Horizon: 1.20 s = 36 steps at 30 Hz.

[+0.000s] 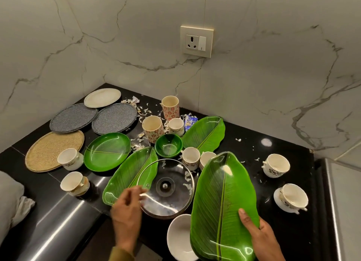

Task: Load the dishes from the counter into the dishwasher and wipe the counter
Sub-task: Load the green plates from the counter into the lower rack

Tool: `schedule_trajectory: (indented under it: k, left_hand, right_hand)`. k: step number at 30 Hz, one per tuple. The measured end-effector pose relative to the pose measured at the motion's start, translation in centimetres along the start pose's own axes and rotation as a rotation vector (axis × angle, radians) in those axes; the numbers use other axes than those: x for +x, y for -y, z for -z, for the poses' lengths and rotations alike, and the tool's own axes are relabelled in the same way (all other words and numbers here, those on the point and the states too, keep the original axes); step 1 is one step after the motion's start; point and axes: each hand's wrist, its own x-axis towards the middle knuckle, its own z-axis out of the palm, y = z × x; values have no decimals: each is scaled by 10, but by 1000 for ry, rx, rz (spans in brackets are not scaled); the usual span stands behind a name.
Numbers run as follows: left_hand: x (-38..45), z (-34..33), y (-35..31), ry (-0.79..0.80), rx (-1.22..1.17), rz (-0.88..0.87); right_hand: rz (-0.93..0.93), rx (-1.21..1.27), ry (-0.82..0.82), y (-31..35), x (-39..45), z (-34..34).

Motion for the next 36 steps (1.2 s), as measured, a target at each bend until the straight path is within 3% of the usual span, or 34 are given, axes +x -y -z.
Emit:
schedule_trajectory:
  k: [2,4,7,10,22,32,36]
  left_hand:
    - [38,25,15,-122,195,-48]
    - [77,43,31,-146,398,-34]
    - [126,57,54,-81,654,-23]
    - [152,61,73,1,765,35]
    - [143,77,75,94,615,104]
    - [75,109,-7,-206,599,-67]
    - [60,113,-14,-199,403,-84]
  right_hand:
    - [-18,10,-28,4,0,0]
    - [-27,11,-49,3,3,4]
    - [-11,5,-53,6,5,-1]
    - [-17,-22,-74,9,6,-3]
    - [-56,-58,-153,10,-4,-3]
    - [-19,-81,-128,5,2,2]
    - [-12,-65,-121,2,5,-3]
